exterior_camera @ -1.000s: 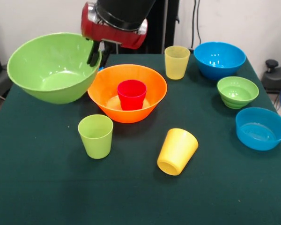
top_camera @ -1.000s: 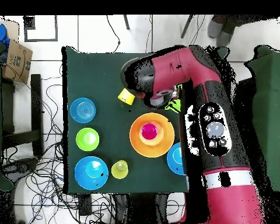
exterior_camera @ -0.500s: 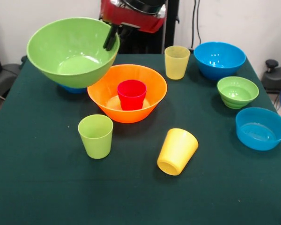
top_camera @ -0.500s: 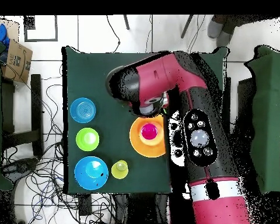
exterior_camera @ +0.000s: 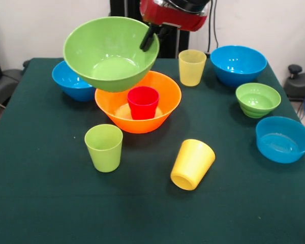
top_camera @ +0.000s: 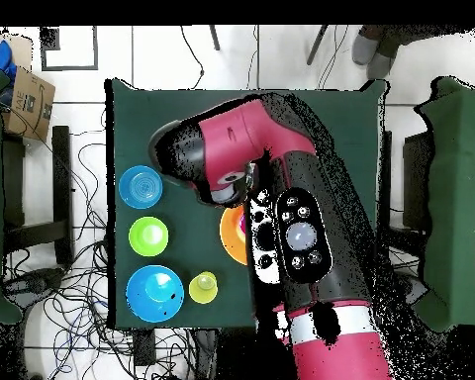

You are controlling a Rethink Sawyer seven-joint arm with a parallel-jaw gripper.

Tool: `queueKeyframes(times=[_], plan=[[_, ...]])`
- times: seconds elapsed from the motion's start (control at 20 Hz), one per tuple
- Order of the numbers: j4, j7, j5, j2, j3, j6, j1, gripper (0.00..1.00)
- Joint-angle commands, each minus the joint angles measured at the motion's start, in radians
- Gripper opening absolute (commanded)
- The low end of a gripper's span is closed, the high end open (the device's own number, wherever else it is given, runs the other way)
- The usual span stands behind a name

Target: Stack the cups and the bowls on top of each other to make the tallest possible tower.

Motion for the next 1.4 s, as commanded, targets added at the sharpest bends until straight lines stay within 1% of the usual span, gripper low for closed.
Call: queueKeyframes(times=[0.05,0.15,0.4,1.1,1.4], plan=[[0.081,0.146,0.006,0.028,-0.054,-0.085,0.038,0.0],[0.093,0.163,0.008,0.031,-0.066,-0.116,0.045,0.0],[0.104,0.157,0.026,0.023,-0.089,-0.13,0.052,0.0],[0.188,0.227,0.077,0.023,-0.158,-0.269,0.087,0.0],[0.185,0.236,0.102,0.038,-0.185,-0.296,0.108,0.0]])
